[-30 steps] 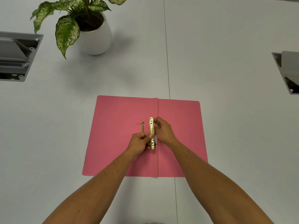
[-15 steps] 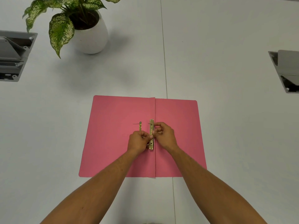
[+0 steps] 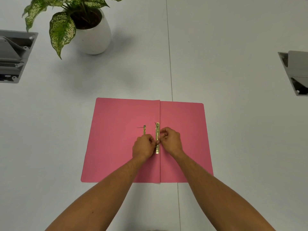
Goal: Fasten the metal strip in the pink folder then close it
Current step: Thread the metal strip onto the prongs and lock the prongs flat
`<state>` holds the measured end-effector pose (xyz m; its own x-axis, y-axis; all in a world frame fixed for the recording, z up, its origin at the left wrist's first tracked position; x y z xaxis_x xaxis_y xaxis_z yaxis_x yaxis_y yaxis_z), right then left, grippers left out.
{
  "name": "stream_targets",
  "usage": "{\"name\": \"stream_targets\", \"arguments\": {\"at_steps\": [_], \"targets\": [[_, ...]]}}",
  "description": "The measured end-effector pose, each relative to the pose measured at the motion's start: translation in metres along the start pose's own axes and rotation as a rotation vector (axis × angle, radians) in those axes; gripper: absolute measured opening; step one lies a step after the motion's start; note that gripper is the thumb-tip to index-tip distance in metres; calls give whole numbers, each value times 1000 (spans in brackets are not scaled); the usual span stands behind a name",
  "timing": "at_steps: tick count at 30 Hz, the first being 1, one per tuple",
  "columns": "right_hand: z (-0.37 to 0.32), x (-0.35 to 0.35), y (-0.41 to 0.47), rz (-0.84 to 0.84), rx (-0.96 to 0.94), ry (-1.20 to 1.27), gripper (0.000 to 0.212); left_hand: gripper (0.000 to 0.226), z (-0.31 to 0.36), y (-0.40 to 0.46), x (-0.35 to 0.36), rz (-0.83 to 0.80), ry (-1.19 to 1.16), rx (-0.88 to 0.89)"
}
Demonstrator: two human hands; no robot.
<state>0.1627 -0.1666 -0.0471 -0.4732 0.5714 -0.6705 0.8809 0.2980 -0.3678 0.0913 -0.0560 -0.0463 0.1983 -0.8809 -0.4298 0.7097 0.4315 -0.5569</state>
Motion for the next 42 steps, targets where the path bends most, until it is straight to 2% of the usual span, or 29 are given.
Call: {"name": "stream_targets", "arguments": {"at_steps": [7, 13, 19, 24, 28, 35, 39, 42], "targets": [[-11, -2, 8, 14, -85, -75, 28, 21, 2, -1, 2, 11, 58, 10], [-29, -12, 36, -78, -254, -344, 13, 24, 2, 0, 3, 30, 51, -21], [-39, -18, 54, -154, -343, -546, 3, 26, 5, 2, 3, 23, 34, -27], [-50, -15, 61, -201, -417, -665, 8, 22, 7, 5, 1, 11, 42, -55], [-40, -16, 62, -104, -258, -499, 3, 22, 9, 7, 0, -4, 34, -94], [-26, -16, 54, -8, 51, -138, 13, 23, 9, 7, 0, -23, 20, -99], [-27, -17, 57, -28, 151, -74, 14, 19, 9, 8, 1, -28, 24, -100], [-31, -15, 58, -24, 155, -87, 15, 21, 10, 9, 0, -42, 17, -103]]}}
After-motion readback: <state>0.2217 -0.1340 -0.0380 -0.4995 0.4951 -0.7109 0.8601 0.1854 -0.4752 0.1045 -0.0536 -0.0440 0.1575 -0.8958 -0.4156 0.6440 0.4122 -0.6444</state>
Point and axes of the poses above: each hand's wrist, its own y-axis towards the middle knuckle, its own x-axis out of the palm, z = x × y, the point moved 2 cm from there along y, towards the middle knuckle, and after that the axes turned 9 degrees about -y, right-handed, at the moved point
